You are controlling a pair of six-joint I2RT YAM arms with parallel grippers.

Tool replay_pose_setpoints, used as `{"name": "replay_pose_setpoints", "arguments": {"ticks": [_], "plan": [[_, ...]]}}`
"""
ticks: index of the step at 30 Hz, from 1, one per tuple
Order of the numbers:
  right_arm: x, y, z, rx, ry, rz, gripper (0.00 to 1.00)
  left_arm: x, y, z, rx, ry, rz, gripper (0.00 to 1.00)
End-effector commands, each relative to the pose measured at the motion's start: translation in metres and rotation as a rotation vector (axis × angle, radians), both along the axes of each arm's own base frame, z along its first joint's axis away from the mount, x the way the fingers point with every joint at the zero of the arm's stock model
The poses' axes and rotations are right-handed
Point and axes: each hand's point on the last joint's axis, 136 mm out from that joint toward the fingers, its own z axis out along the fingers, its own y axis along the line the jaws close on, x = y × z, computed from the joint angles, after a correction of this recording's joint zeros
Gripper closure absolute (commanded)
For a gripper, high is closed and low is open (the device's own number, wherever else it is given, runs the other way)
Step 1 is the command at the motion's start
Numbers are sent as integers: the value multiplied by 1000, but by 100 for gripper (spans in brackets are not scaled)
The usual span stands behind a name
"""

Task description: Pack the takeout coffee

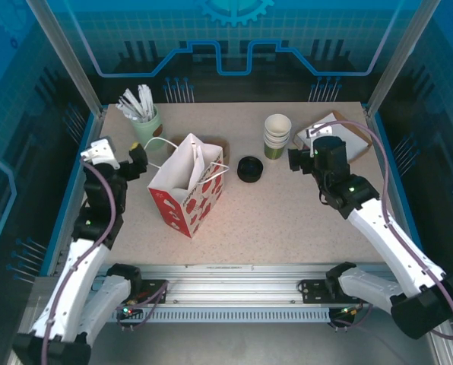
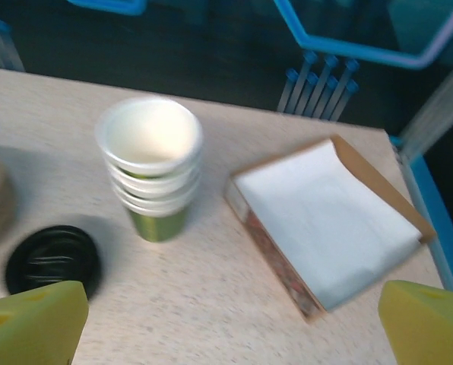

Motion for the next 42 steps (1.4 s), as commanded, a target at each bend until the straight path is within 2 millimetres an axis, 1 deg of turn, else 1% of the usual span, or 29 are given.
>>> {"name": "replay_pose_setpoints", "arguments": {"ticks": [1, 4, 6, 7, 10, 12, 16, 17, 20, 22, 25, 27, 31, 33, 34, 37, 42], "plan": [[16, -29, -23, 9, 6, -143, 0, 6, 52, -27, -36, 2, 210, 1], [29, -40, -59, -27, 59, -177, 0, 16, 76, -76, -135, 82, 262, 1], [35, -44, -82, -38, 87, -184, 0, 26, 76, -102, -166, 118, 229, 1], [37, -45, -94, -48, 100, -181, 0, 32, 73, -114, -169, 134, 201, 1], [43, -43, -121, -35, 99, -141, 0, 50, 52, -139, -176, 166, 53, 1], [46, -43, -137, 0, 96, -115, 0, 58, 37, -152, -175, 159, -47, 1], [50, -42, -158, 37, 71, -74, 0, 66, 16, -169, -139, 122, -171, 1], [55, -41, -156, 37, 45, -57, 0, 68, 12, -173, -139, 117, -189, 1], [57, -41, -164, 9, 32, -42, 0, 74, -2, -186, -114, 98, -246, 1], [57, -42, -165, 5, -3, -33, 0, 76, -12, -189, -72, 129, -264, 1], [55, -47, -161, 7, -48, -34, 0, 78, -19, -190, -32, 127, -276, 1], [53, -52, -159, 32, -91, -36, 0, 78, -21, -190, -19, 119, -280, 1], [51, -54, -169, 57, -127, -26, 0, 78, -24, -196, -1, 112, -285, 1], [52, -54, -170, 57, -114, -21, 0, 79, -24, -201, 10, 77, -280, 1], [53, -53, -171, 58, -106, -17, 0, 77, -23, -204, 7, 97, -273, 1], [59, -48, -175, 60, -77, 8, 0, 80, -22, -205, 4, 113, -260, 1], [59, -50, -175, 73, -72, 13, 0, 84, -23, -204, 20, 130, -253, 1]]}}
